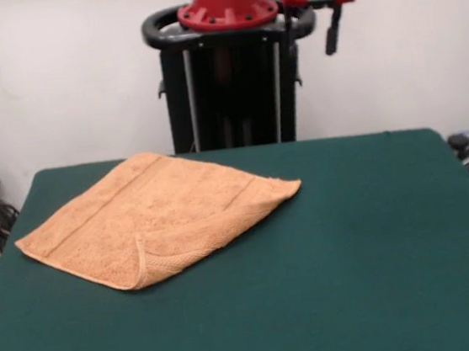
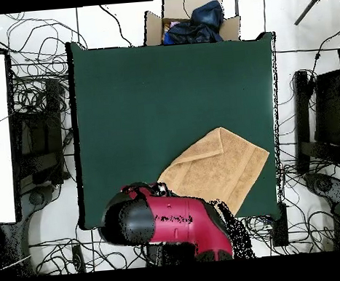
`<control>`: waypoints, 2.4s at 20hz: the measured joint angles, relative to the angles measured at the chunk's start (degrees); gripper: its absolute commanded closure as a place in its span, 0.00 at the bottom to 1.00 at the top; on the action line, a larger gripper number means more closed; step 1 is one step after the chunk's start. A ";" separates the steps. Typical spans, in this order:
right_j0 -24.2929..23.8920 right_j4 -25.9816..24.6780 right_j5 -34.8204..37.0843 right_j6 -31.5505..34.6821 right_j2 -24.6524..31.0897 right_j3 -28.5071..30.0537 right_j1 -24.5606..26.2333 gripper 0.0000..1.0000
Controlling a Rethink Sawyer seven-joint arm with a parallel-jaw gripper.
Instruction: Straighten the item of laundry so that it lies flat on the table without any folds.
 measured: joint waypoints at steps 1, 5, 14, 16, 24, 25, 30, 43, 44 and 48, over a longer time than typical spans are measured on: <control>-0.85 -0.67 -0.01 0.00 0.00 -0.36 0.54 0.00; -4.18 -2.97 -0.07 0.00 0.02 -1.69 2.48 0.00; -14.81 -7.36 -1.44 0.00 3.41 -5.19 6.86 0.00; -17.70 -8.21 -1.92 0.00 5.08 -5.96 7.81 0.00; -29.76 -11.66 -3.76 -0.01 14.26 -8.44 12.13 0.00; -30.87 -12.10 -3.76 -0.01 15.26 -8.66 12.51 0.00; -36.74 -14.04 -3.77 -0.92 21.12 -10.20 14.92 0.00; -43.31 -19.27 -3.74 -8.56 32.50 -14.17 18.93 0.00; -43.34 -19.67 -3.73 -8.98 32.91 -14.53 19.26 0.00; -43.09 -21.37 -3.74 -9.95 33.66 -16.08 20.38 0.00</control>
